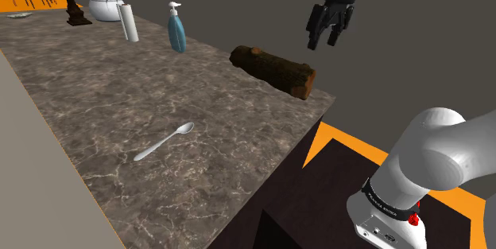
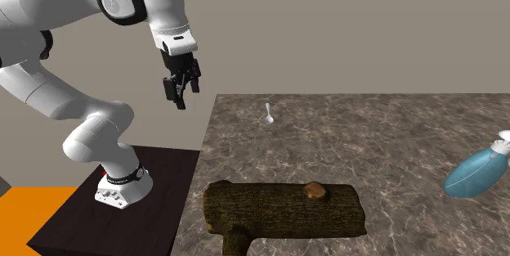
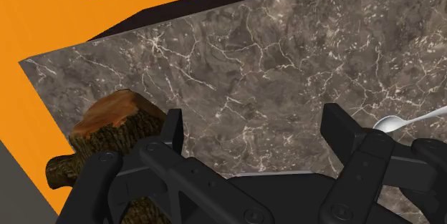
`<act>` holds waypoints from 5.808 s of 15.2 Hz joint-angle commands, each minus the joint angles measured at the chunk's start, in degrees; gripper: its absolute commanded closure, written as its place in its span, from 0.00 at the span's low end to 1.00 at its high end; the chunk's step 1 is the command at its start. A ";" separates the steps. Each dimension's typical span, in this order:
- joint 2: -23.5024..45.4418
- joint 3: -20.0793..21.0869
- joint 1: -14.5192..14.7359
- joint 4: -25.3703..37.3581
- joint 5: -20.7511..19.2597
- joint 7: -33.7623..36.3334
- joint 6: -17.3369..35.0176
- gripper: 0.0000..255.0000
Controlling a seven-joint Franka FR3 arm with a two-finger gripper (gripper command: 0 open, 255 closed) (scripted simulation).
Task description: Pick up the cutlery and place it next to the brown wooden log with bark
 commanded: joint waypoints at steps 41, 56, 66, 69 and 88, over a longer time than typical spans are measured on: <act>67.47 16.23 13.12 33.04 -2.78 18.36 24.50 0.00; 68.01 16.18 13.21 31.79 -2.93 18.45 26.28 1.00; 66.40 16.40 13.07 33.40 -2.51 18.43 23.11 1.00; 65.55 16.52 13.00 34.54 -2.29 18.43 21.15 1.00; 62.57 17.00 13.03 45.04 -1.50 18.85 7.80 1.00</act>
